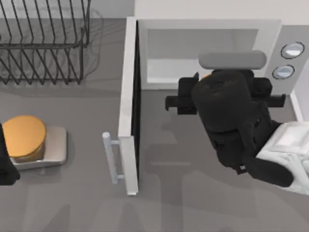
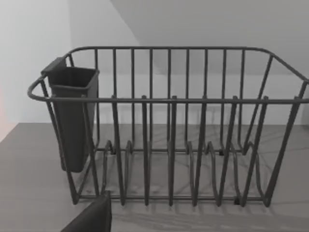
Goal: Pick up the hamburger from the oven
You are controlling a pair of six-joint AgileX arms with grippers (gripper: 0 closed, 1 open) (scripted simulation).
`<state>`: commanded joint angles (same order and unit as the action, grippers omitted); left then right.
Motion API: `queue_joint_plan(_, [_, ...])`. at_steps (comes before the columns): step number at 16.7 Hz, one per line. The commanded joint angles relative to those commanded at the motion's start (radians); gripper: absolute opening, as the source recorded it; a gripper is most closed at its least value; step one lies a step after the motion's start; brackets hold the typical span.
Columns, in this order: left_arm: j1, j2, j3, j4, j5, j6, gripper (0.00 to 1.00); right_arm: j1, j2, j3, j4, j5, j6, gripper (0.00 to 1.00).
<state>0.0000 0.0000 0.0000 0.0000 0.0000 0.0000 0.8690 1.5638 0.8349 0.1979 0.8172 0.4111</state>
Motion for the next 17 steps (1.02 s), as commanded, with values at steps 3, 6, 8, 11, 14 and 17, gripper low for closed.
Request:
queue_joint_plan(3, [0.000,0.000,0.000,0.000,0.000,0.000,1.00,0.001,-0.003,-0.003,-0.003,0.001,0.001,0.00])
queue_joint_plan(6, [0.000,0.000,0.000,0.000,0.000,0.000,1.00,-0.003,0.016,-0.003,0.013,0.000,0.002,0.00])
queue_joint_plan(8, [0.000,0.000,0.000,0.000,0.000,0.000,1.00,0.001,0.067,-0.019,0.070,0.004,0.004,0.00])
queue_joint_plan(11, [0.000,0.000,0.000,0.000,0.000,0.000,1.00,0.006,0.183,-0.061,0.231,0.009,0.006,0.00])
queue_joint_plan(14, [0.000,0.000,0.000,0.000,0.000,0.000,1.00,0.007,0.313,-0.115,0.438,0.012,0.007,0.00])
queue_joint_plan(17, [0.000,0.000,0.000,0.000,0.000,0.000,1.00,0.005,0.419,-0.165,0.594,0.011,0.006,0.00])
